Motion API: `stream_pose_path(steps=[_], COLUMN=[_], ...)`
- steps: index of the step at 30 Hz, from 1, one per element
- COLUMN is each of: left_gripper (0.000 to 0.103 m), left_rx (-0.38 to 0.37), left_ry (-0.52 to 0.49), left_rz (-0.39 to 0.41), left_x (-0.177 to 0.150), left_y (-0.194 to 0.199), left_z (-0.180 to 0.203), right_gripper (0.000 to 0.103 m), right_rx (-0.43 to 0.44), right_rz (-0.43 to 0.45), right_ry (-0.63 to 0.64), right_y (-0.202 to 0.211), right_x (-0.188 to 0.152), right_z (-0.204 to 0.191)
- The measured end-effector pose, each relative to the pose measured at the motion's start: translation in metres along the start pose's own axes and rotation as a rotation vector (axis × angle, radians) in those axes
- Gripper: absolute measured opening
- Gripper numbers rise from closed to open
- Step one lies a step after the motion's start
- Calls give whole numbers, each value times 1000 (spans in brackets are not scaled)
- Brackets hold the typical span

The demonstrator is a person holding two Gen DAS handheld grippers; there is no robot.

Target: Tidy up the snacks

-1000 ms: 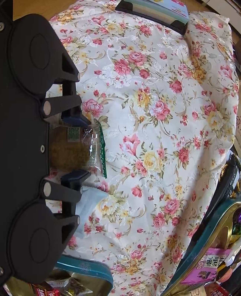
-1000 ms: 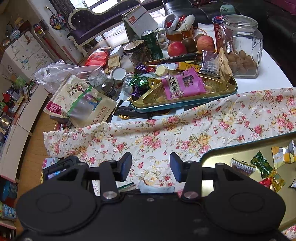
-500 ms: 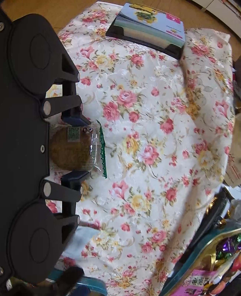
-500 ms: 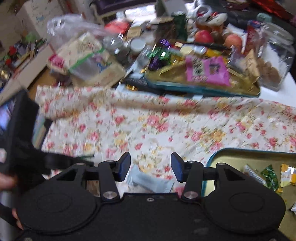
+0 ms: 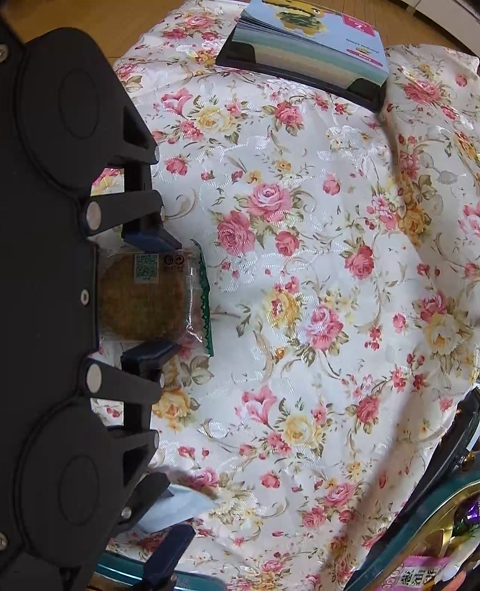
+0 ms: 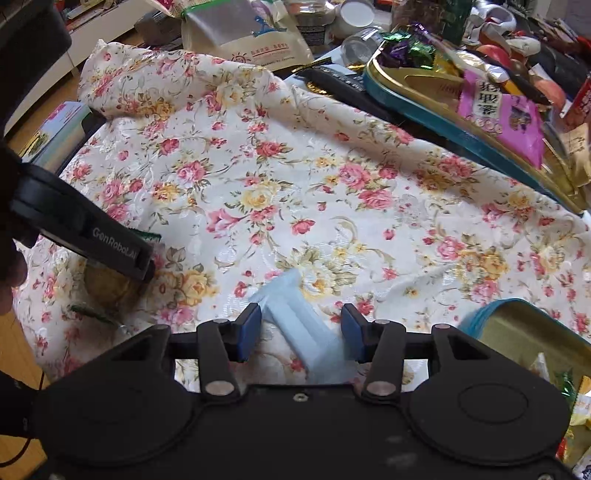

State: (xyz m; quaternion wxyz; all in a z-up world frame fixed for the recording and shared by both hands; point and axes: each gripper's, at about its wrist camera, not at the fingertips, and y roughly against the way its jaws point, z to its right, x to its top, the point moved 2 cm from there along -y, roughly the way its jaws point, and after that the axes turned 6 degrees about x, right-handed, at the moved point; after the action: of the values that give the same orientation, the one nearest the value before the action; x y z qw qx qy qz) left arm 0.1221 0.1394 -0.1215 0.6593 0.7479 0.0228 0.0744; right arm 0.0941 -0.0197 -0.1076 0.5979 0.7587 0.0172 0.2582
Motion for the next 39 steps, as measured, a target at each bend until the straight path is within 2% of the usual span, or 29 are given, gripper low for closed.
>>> stream_pose_path(steps=[2,5,8,15,18,20,22,28,32,35,39], left_gripper=[57,57,57,57,56,56,56,56,56,56,56], left_rx=[-6,-19,-28,-27,-25,-24,-24,-14,-22,-24,-5], left_ry=[5,6,12,3,13,17,19,27,51,63,48], left_rz=[-4,-13,-19,-11,-10,-10,-11,-20,2,48,150], left_x=[0,1,4,7,6,6,5,6,11,16,19], left_y=[-1,-2,-2,-3,-1,-1,-1,1,19,42,79], left_z=[1,-1,-3,-3,-1,1,1,-2,-5,-5,1], right_gripper=[49,52,60,62,53,42,24,22,22,22,22], right_rx=[1,-9,-12,-20,-21,-11,-8,22,62,71,64], right_rz=[-29,-7,-2,35,43,36,26,20,58,104,199], right_ry=[-21,5,19,18,24,37,43,-10,-95,-167,-259], right_y=[-8,-9,-11,-7,-5,-3,-2,6,29,53,94], right_x=[1,0,-2,-8,-11,-11,-11,-7,4,13,20], right_z=[2,-3,-7,-9,-12,-15,-18,-20,-17,-9,8])
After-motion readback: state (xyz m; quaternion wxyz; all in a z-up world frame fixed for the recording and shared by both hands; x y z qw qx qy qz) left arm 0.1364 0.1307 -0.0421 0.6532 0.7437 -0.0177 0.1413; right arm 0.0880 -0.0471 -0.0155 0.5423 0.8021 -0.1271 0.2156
